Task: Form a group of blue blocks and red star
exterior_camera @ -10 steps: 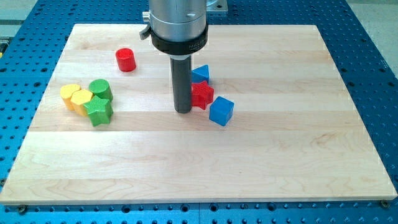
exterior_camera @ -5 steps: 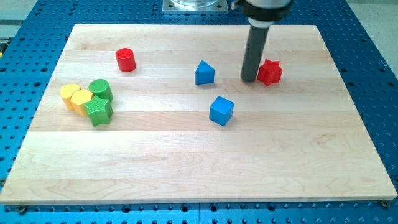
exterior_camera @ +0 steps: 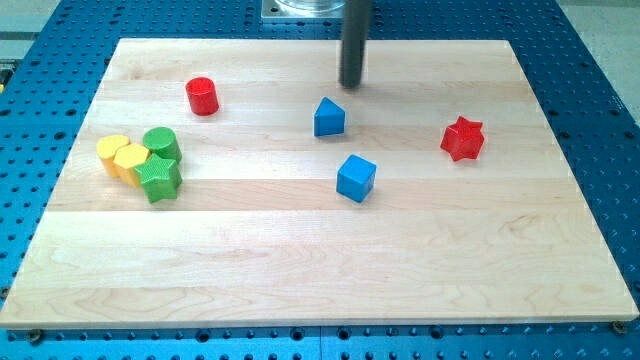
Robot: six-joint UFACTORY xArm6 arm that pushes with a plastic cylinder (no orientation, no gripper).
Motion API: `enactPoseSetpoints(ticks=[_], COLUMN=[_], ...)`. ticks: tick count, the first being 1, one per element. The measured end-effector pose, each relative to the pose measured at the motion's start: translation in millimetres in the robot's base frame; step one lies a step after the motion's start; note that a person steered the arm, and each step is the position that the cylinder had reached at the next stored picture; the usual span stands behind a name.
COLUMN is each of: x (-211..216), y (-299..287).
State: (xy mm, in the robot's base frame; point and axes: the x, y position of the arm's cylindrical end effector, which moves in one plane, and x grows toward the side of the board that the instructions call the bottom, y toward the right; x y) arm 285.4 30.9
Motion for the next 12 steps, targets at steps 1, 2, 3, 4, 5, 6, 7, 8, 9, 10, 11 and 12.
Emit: enactPoseSetpoints(ticks=[1,2,3,4,5,6,7,8,9,10,11,12], x=[25,61,68,56,51,99,109,121,150,160,166,202], y=[-30,-49,52,56,-22,13,91,64,69,70,78,87])
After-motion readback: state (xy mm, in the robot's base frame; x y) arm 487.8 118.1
